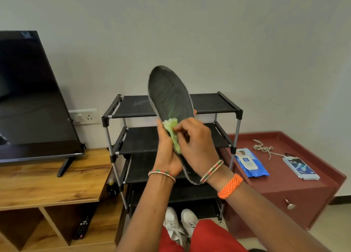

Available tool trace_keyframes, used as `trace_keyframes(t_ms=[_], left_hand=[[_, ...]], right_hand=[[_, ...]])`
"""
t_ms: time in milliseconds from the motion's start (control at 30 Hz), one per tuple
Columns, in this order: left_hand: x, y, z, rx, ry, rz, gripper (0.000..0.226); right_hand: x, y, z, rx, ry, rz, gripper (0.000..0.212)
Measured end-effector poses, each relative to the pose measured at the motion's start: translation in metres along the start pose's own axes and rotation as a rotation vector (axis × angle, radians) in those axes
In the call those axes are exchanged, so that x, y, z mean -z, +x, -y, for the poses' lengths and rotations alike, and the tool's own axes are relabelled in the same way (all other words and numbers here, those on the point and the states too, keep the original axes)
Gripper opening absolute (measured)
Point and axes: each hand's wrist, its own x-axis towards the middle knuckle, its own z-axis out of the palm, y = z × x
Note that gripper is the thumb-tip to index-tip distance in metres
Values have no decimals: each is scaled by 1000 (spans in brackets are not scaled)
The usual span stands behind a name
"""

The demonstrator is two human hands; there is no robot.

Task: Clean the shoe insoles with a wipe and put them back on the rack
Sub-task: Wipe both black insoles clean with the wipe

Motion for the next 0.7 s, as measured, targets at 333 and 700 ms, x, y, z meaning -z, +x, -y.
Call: trace_keyframes(t_ms=[333, 700], left_hand=[[6, 12, -3, -27, 70, 30, 68], [44, 22, -8, 54, 103, -110, 65]], right_hand=[[-1, 6, -6, 95, -115, 66, 12], [-35, 6, -28, 146, -242, 277, 14]])
